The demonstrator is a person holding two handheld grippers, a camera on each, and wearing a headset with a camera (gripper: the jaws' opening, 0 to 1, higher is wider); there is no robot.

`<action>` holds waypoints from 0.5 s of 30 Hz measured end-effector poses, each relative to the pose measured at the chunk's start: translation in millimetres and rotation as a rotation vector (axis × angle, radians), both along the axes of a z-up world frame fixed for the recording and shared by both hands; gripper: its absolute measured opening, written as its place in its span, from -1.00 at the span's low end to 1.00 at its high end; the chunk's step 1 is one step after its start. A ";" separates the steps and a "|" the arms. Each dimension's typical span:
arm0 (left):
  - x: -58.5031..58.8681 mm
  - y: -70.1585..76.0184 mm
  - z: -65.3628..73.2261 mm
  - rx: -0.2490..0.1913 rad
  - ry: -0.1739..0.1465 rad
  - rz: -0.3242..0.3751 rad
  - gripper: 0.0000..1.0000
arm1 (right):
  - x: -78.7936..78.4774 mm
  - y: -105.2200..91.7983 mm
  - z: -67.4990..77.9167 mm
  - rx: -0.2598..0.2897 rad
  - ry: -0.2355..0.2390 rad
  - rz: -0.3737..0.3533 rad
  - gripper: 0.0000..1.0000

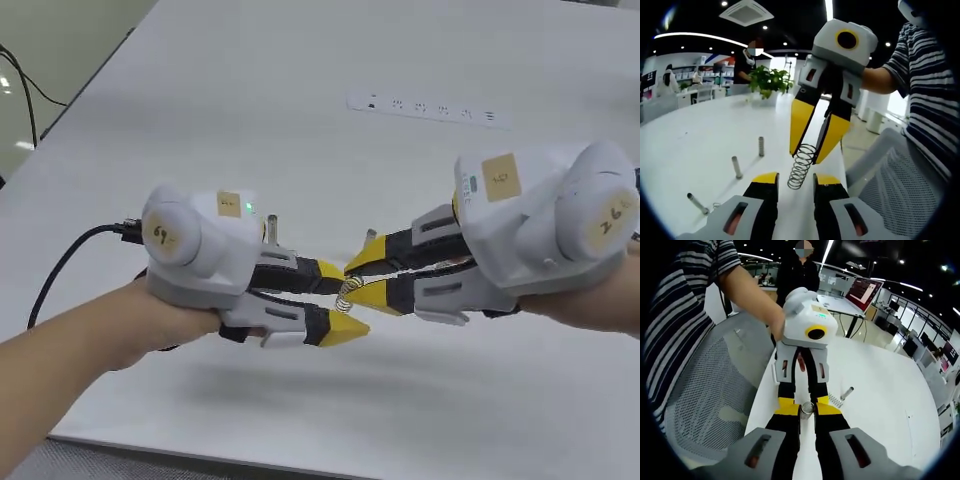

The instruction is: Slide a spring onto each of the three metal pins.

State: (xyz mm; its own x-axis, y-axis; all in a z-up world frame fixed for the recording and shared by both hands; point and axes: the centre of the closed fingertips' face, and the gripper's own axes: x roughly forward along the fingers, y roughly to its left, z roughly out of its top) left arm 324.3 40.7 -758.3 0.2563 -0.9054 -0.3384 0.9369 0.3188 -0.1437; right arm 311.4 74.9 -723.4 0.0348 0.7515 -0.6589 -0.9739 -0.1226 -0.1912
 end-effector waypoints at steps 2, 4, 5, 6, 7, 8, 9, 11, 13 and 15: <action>0.3 2.9 0.6 0.000 0.000 0.007 -0.59 | 1.8 -0.3 0.4 -0.001 -0.005 -0.001 -0.86; 0.8 6.4 0.6 0.002 0.002 0.015 -0.57 | 3.1 -0.7 0.5 -0.003 -0.007 -0.003 -0.86; 1.1 8.0 0.6 0.003 0.001 0.019 -0.56 | 3.5 -1.1 0.3 -0.004 -0.007 -0.003 -0.86; 1.5 10.2 0.3 0.003 0.004 0.027 -0.54 | 4.5 -1.6 0.1 -0.006 -0.011 -0.005 -0.86; 2.2 11.8 0.0 0.004 0.009 0.034 -0.52 | 4.9 -2.0 -0.3 -0.007 -0.011 -0.006 -0.86; 2.5 14.0 -0.2 0.002 0.012 0.040 -0.50 | 5.4 -2.8 -1.3 -0.012 -0.014 -0.006 -0.86; 2.6 15.4 -0.3 0.002 0.012 0.044 -0.48 | 5.9 -3.4 -2.2 -0.017 -0.018 -0.005 -0.86; 2.7 19.4 -0.9 0.005 0.010 0.054 -0.45 | 5.7 -3.7 -3.3 -0.020 -0.018 -0.004 -0.86; 3.0 24.0 -2.4 0.007 0.018 0.066 -0.39 | 5.5 -3.3 -3.2 -0.018 -0.018 -0.003 -0.86; 2.6 28.1 -3.8 0.014 0.019 0.074 -0.33 | 5.5 -3.3 -3.6 -0.020 -0.019 -0.003 -0.86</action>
State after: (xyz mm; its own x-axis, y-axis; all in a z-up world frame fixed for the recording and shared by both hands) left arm 326.9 68.8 -762.1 0.3157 -0.8795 -0.3561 0.9078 0.3892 -0.1566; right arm 316.9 71.6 -727.0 0.0501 0.7380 -0.6730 -0.9705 -0.1233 -0.2074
